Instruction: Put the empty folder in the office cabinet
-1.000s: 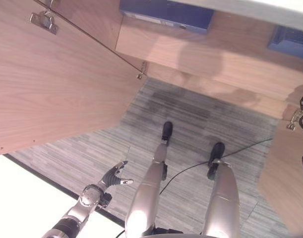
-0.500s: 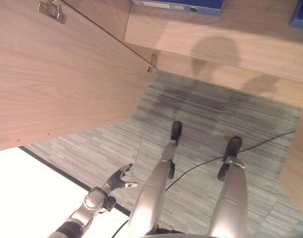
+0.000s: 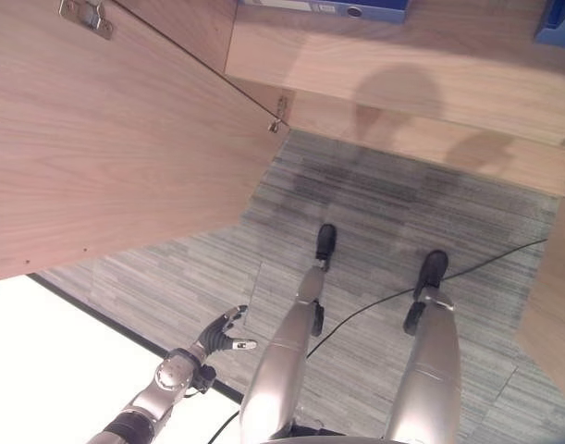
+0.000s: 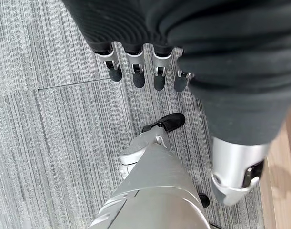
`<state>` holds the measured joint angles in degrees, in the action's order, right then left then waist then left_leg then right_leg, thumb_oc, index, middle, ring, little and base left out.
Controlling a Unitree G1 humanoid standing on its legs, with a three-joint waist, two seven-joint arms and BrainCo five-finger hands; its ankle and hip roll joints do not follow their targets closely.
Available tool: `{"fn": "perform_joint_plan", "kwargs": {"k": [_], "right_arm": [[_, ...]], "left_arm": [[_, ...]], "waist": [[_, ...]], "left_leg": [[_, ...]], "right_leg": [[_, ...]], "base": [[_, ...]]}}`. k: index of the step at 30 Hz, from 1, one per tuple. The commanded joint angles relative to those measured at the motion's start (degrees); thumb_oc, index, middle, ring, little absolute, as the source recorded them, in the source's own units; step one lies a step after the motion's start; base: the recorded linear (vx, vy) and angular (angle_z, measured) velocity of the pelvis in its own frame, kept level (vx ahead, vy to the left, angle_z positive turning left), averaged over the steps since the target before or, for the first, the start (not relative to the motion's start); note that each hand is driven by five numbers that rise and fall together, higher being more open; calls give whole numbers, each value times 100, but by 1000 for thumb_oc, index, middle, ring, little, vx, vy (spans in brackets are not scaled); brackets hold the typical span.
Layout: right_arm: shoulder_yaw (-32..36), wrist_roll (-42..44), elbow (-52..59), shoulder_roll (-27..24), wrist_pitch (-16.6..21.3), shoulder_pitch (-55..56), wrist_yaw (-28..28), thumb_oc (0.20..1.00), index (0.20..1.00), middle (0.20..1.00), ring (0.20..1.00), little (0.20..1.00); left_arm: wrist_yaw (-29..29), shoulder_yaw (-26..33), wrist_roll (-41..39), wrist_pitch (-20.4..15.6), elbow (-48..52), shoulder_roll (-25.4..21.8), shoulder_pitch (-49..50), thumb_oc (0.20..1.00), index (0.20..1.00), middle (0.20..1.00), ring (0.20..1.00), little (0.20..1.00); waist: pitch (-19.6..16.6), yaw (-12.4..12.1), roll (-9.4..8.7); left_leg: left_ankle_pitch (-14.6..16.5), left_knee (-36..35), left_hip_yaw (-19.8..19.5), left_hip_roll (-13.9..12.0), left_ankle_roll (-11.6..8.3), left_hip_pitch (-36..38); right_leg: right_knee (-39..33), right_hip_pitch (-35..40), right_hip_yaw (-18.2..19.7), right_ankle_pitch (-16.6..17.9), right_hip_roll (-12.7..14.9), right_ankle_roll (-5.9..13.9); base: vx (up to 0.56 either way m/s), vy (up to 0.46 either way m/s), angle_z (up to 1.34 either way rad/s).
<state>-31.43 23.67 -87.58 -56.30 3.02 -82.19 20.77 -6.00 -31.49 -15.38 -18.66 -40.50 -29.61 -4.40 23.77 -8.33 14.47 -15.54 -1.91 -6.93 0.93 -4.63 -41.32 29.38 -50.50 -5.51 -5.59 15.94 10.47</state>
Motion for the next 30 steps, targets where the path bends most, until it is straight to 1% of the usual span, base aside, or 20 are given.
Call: {"fn": "perform_joint_plan", "kwargs": {"k": [1, 7, 11, 15, 16, 17, 21, 22, 23, 24, 26, 27, 28, 30], "right_arm": [[-865, 121, 985, -356, 792, -1304, 68, 200, 200, 200, 200, 200], [-974, 246, 1052, -304, 912, -1529, 148, 200, 200, 200, 200, 200], [-1043, 287, 1317, -224, 1033, -1568, 178, 200, 200, 200, 200, 200], [-475, 494, 1864, -81, 1205, -777, 216, 200, 200, 200, 200, 200], [-436, 485, 1887, -83, 1203, -733, 225, 200, 200, 200, 200, 200], [20, 639, 2171, 46, 1310, -108, 218, 200, 200, 200, 200, 200], [1051, 731, 2758, 461, 1504, 1258, 289, 200, 200, 200, 200, 200], [1467, 872, 2949, 923, 1616, 1880, 305, 200, 200, 200, 200, 200], [1509, 857, 2984, 931, 1609, 1933, 319, 200, 200, 200, 200, 200], [1692, 889, 3105, 1262, 1661, 2256, 319, 200, 200, 200, 200, 200], [1946, 824, 3416, 1732, 1698, 2794, 320, 200, 200, 200, 200, 200], [1948, 822, 3419, 1732, 1697, 2798, 322, 200, 200, 200, 200, 200], [2089, 732, 3787, 2142, 1733, 3322, 298, 200, 200, 200, 200, 200], [2163, 553, 4187, 2469, 1750, 3802, 247, 200, 200, 200, 200, 200]], "left_arm": [[-10, -116, -13, -43, -229, -305, 22, 1000, 1000, 1000, 1000, 1000], [20, -107, -76, -54, -328, -283, -60, 1000, 1000, 1000, 1000, 1000], [37, -96, -39, -70, -432, -253, -106, 1000, 1000, 1000, 1000, 1000], [122, 73, -62, -58, -665, -72, -152, 1000, 1000, 1000, 1000, 1000], [123, 69, -61, -62, -669, -86, -146, 1000, 1000, 1000, 1000, 1000], [171, 176, -36, -33, -782, 46, -173, 1000, 1000, 1000, 1000, 1000], [351, 362, 60, -33, -1082, 266, -250, 1000, 1000, 1000, 1000, 1000], [424, 459, 106, 2, -1255, 415, -312, 1000, 1000, 1000, 1000, 1000], [425, 447, 107, -2, -1257, 397, -305, 1000, 1000, 1000, 1000, 1000], [481, 493, 178, 18, -1363, 501, -340, 1000, 1000, 1000, 1000, 1000], [563, 578, 265, 54, -1530, 607, -351, 1000, 1000, 1000, 1000, 1000], [564, 577, 265, 54, -1530, 606, -350, 1000, 1000, 1000, 1000, 1000], [613, 699, 273, 82, -1609, 686, -339, 1000, 1000, 1000, 1000, 1000], [662, 840, 314, 97, -1652, 738, -315, 1000, 1000, 1000, 1000, 1000]], "waist": [[8, -293, -217], [-8, -271, -278], [-20, -255, -326], [3, -144, -452], [0, -147, -463], [26, -74, -525], [44, 42, -660], [56, 116, -706], [53, 104, -719], [66, 160, -727], [61, 219, -785], [61, 218, -785], [52, 283, -819], [45, 339, -856]], "left_leg": [[634, -71, -74, -444, -362, 277], [651, -52, -77, -440, -363, 296], [662, -38, -65, -456, -374, 337], [671, -27, -63, -494, -392, 433], [671, -27, -66, -494, -393, 440], [688, -12, -89, -518, -392, 506], [736, 5, -126, -530, -371, 658], [760, 2, -128, -539, -357, 750], [759, -2, -129, -540, -356, 764], [774, -6, -122, -545, -344, 813], [798, -8, -117, -559, -329, 910], [798, -9, -117, -559, -329, 911], [816, 5, -98, -568, -314, 990], [832, 2, -84, -588, -303, 1074]], "right_leg": [[-629, 227, 73, 381, 80, 283], [-647, 265, 79, 392, 57, 269], [-682, 326, 75, 409, 46, 275], [-766, 511, 27, 431, -5, 271], [-770, 521, 23, 430, -4, 271], [-814, 636, -12, 437, -20, 267], [-877, 866, -90, 463, -48, 258], [-955, 994, -111, 483, -65, 250], [-964, 1011, -115, 484, -65, 251], [-982, 1049, -112, 496, -77, 245], [-1072, 1174, -99, 522, -83, 236], [-1073, 1176, -99, 522, -83, 236], [-1087, 1242, -91, 534, -101, 223], [-1120, 1315, -71, 558, -112, 211]], "base": [[0, 0, 0], [1, -2, -1], [0, 0, 0], [7, 7, -10], [12, -2, -4], [0, 0, 0], [2, -8, 5], [5, -15, 12], [7, 11, 14], [0, 25, 5], [9, 34, -1], [12, 43, -4], [4, 40, -5], [2, 44, 4]]}}
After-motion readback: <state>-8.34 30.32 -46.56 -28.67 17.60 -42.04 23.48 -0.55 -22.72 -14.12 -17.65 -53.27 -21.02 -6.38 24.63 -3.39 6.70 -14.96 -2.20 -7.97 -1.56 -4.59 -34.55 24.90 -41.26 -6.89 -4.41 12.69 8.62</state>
